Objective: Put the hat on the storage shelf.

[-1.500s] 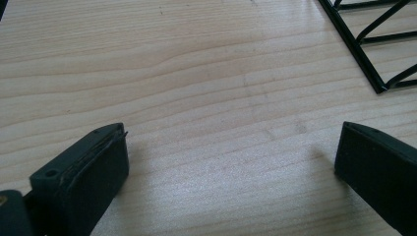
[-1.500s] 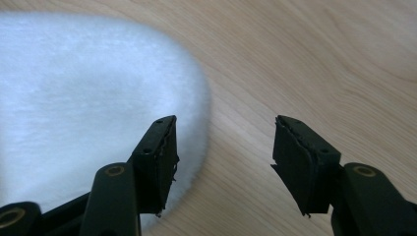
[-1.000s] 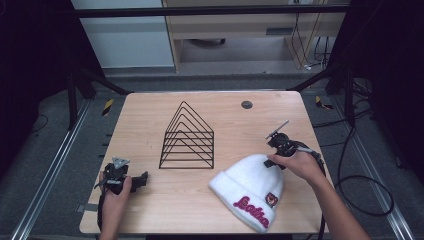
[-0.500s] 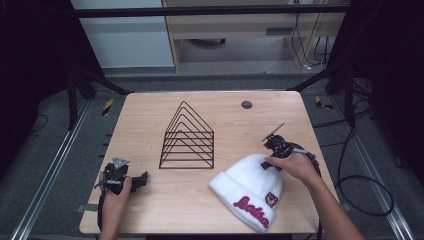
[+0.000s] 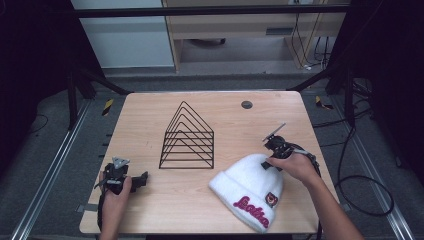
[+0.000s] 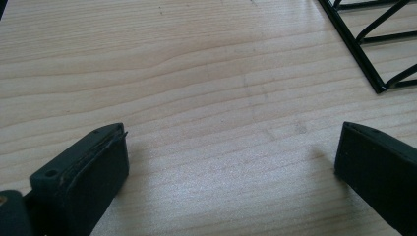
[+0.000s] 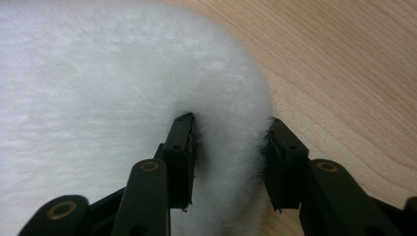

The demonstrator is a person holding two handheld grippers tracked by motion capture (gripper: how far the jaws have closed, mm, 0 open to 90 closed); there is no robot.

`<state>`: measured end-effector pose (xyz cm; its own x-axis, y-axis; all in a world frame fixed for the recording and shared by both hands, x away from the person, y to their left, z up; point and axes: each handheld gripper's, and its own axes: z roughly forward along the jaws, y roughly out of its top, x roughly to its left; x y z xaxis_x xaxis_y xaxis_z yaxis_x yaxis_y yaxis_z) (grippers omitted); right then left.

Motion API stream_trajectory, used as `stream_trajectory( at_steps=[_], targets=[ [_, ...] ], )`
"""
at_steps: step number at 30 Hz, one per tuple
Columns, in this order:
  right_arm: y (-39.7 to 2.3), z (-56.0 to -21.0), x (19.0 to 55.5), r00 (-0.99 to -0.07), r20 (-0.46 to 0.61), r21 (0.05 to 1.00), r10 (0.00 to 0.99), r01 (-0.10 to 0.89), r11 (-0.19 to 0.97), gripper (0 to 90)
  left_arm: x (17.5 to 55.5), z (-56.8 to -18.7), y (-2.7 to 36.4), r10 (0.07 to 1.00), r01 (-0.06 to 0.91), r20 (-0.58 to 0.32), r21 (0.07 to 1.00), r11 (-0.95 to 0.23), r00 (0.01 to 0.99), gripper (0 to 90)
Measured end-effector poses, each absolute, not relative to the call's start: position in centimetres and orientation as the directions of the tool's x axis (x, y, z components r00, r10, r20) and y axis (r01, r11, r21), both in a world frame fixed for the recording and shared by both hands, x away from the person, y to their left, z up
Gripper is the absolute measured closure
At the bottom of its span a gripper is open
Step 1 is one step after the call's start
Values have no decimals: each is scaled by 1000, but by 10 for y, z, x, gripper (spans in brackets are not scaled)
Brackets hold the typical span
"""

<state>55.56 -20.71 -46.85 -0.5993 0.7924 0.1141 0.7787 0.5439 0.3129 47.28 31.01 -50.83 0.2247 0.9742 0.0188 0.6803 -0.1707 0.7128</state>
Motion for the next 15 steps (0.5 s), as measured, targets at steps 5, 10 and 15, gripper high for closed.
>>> stream_trajectory(
  at_steps=[5,10,15],
  targets=[
    [-205,-468,555,-606,124,310,786,776,549,737,473,-508,310,974,680,19,713,-171,224,0],
    [-204,-467,553,-620,112,319,777,763,562,799,473,-508,310,974,680,19,713,-171,225,0],
    [-204,-460,550,-631,92,341,770,746,571,821,473,-508,310,974,680,19,713,-171,225,0]
  ],
)
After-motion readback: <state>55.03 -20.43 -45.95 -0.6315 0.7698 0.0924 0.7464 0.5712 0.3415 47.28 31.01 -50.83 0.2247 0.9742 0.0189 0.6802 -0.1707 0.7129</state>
